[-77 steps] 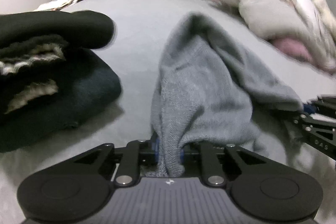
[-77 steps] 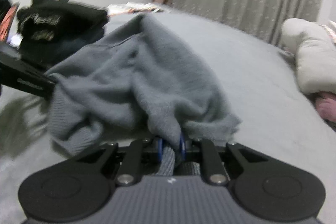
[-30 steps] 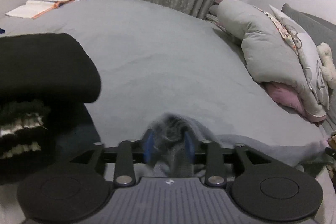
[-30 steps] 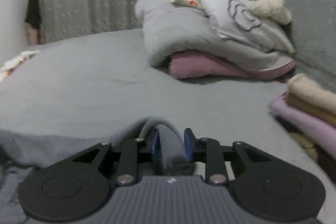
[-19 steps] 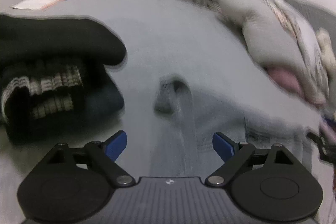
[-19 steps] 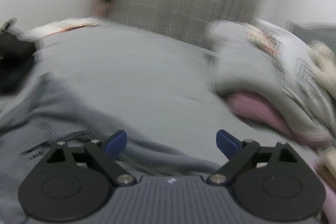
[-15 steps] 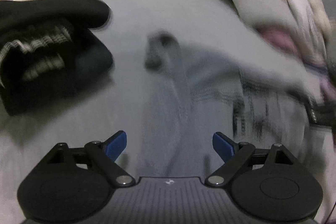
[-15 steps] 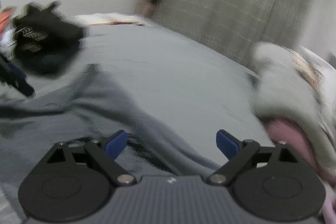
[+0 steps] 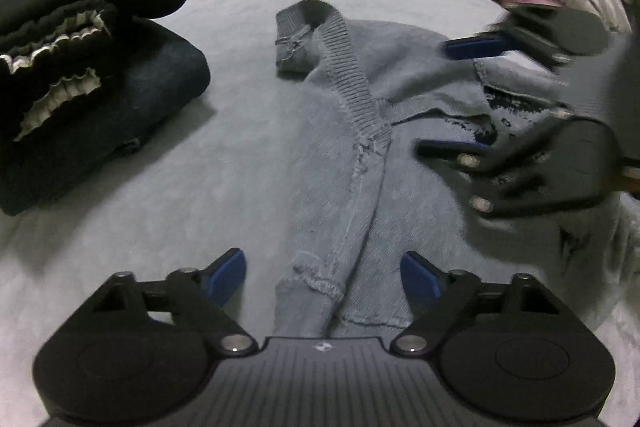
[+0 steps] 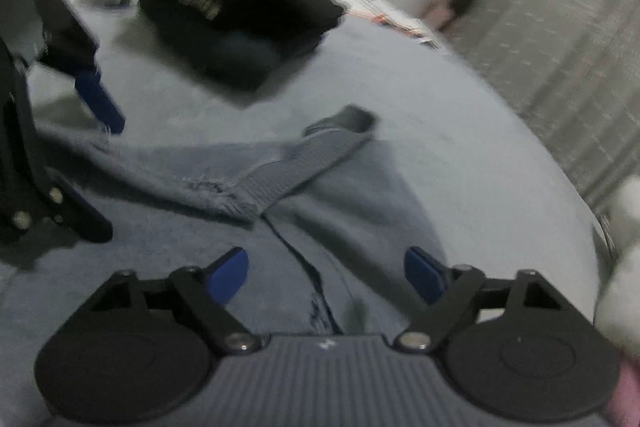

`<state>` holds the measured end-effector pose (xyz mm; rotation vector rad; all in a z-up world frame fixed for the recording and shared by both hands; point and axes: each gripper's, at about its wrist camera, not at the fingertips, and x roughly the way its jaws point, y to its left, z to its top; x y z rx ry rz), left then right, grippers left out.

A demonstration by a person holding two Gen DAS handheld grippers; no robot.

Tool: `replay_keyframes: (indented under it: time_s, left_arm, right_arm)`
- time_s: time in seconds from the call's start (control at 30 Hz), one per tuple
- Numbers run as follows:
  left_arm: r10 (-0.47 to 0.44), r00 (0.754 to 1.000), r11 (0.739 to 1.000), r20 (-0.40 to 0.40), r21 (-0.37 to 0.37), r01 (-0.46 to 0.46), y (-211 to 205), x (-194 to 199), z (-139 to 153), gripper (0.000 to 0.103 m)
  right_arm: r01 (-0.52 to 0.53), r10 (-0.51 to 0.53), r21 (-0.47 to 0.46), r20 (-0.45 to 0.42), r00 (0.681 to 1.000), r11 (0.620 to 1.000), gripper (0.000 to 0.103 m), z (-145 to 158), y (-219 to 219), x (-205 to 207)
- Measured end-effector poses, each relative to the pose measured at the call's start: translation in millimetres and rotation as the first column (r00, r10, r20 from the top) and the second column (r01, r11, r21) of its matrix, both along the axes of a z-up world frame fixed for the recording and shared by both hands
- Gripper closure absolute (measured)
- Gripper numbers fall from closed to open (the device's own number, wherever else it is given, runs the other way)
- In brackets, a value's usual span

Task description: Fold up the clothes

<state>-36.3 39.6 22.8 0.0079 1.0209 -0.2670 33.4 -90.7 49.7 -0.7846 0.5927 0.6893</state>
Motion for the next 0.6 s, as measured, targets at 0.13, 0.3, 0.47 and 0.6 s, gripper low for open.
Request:
replay_keyframes:
  time_s: [0.13,0.3,0.47,0.6]
  left_arm:
    - [0.012,1.0,1.0,0.01,-0.019,-0.011,1.9,2.0,0.6,0.052]
    - [0.066,0.998,0.993,0.015,-0.096,-0.064,11.0,9.0,0.7,0.097]
    - [0.131,0.989,0.984,0.061,-0.133,-0.122,17.0,8.9,16.0,0.098]
    - [0.165,0.974,0.974,0.153,-0.18,-0.136,24.2,3.7,41.8,0.098]
  right_arm:
    - [0.017,-0.017,0.001,-0.054,0.998,1.0,0.051,-2.6,9.6,21.4]
    - [0.061,-0.061,0.005,-0.07,0.996,0.998,0.096,-7.2,14.3,29.1]
    - [0.124,-0.125,0.013,0.102,0.987,0.992,0.096,8.0,9.4,12.4]
    - [0.186,-0.2,0.081,0.223,0.954,0.979,0.097,35.4,-7.5,1.6]
